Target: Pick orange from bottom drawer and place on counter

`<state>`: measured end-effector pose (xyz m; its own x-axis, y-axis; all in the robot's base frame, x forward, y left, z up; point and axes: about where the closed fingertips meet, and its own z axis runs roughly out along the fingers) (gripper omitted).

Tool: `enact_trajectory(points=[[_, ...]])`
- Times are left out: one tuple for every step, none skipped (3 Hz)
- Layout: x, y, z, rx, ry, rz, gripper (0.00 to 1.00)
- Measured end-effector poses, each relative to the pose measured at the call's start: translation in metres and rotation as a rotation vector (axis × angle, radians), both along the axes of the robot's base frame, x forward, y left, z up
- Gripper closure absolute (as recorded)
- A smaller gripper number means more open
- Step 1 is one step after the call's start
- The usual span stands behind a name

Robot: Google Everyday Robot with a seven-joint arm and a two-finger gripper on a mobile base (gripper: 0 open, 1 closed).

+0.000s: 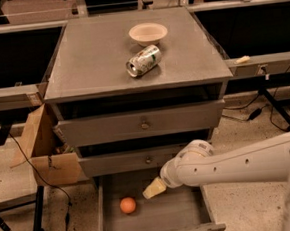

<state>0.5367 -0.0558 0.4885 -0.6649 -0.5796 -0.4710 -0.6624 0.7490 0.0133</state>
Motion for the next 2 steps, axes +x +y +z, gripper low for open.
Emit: enact_trajectory(points=[[0.023,0.047,-0.035,0.079,0.005,0.003,0.00],[0.031,0.105,-0.087,0.133,0.078,0.007,0.00]])
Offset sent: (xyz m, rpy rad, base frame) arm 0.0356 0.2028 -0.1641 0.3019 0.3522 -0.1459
